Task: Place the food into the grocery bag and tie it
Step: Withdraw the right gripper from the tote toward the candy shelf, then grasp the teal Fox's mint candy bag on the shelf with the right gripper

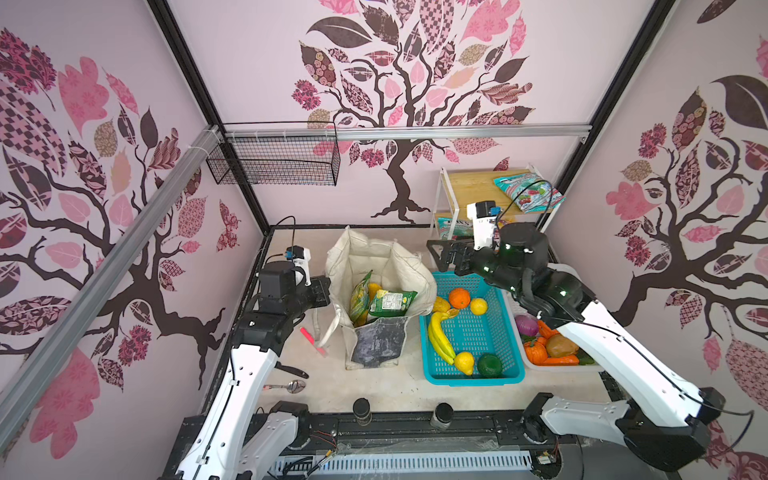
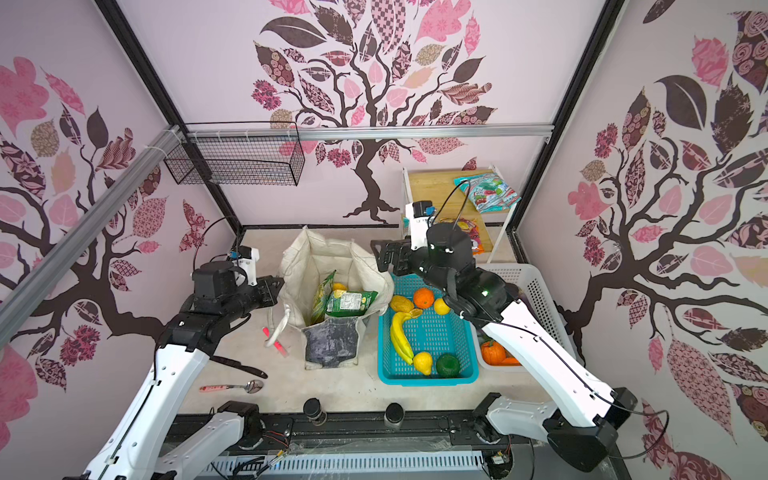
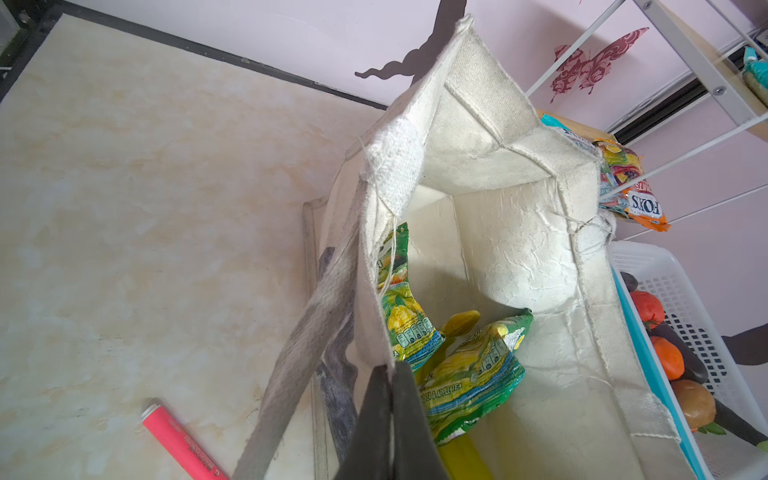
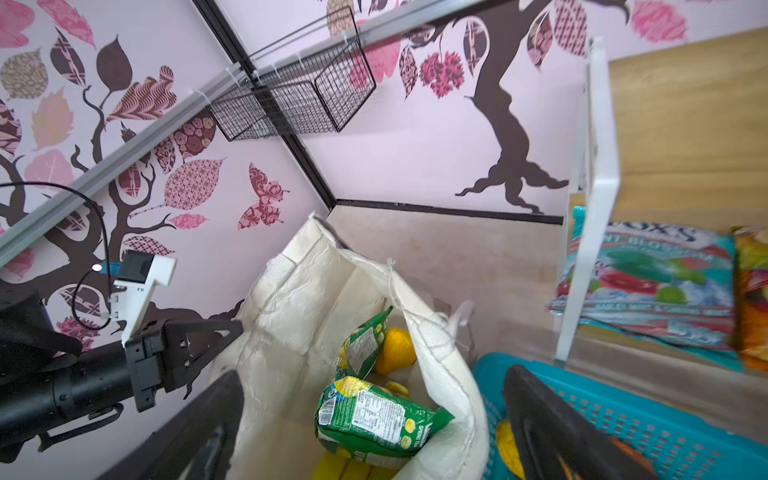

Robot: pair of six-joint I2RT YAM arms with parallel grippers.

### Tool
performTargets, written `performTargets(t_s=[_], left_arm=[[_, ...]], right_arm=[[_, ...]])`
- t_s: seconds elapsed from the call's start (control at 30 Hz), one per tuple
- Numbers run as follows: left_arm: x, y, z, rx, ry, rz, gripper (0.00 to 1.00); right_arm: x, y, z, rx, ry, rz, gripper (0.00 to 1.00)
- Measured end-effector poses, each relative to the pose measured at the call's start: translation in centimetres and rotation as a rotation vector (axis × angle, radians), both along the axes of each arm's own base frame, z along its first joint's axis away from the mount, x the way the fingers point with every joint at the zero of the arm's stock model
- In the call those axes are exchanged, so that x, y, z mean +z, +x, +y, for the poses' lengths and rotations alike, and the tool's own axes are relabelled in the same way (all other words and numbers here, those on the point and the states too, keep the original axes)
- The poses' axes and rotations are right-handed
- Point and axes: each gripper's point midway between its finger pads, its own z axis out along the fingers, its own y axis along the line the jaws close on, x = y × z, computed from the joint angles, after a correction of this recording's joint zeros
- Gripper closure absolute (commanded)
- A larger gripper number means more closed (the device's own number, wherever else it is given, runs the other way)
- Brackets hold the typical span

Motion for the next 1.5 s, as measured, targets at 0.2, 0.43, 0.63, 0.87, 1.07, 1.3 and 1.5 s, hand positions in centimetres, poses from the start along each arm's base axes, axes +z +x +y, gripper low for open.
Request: performTargets(t_s=[0.2, 0.43, 0.63, 0.87, 1.07, 1.3, 1.5], left_arm=[[0.0, 0.0, 0.0, 0.001, 0.001, 0.0, 1.0], [0.0, 0.0, 0.0, 0.0, 0.0, 0.0, 1.0], [-0.1, 0.0, -0.1, -0.007, -0.004, 0.003, 1.0], [-0.4, 0.1, -0.3, -0.014, -0.008, 0.014, 1.0], [-1.0, 0.6, -0.5, -0.021, -0.01, 0.037, 1.0], [-1.5, 0.8, -0.7, -0.027, -0.012, 0.052, 1.0], [-1.4, 0.8, -0.7, -0.026, -0.012, 0.05, 1.0]], right_arm=[[4.3, 2.8, -6.2, -0.155, 0.002, -0.049, 0.0], [5.3, 6.9, -13.9, -0.378, -0.005, -0.034, 0.0], [3.6, 9.7, -18.9, -0.53, -0.018, 0.008, 0.0], [2.0, 11.6, -23.5, -0.659, -0.047, 0.041, 0.02], [1.6, 12.5, -29.2, -0.762, -0.023, 0.051, 0.04], [0.3, 13.7, -32.7, -0.745, 0.056, 0.07, 0.17], [-1.6, 15.6, -33.3, -0.695, 0.085, 0.106, 0.28]])
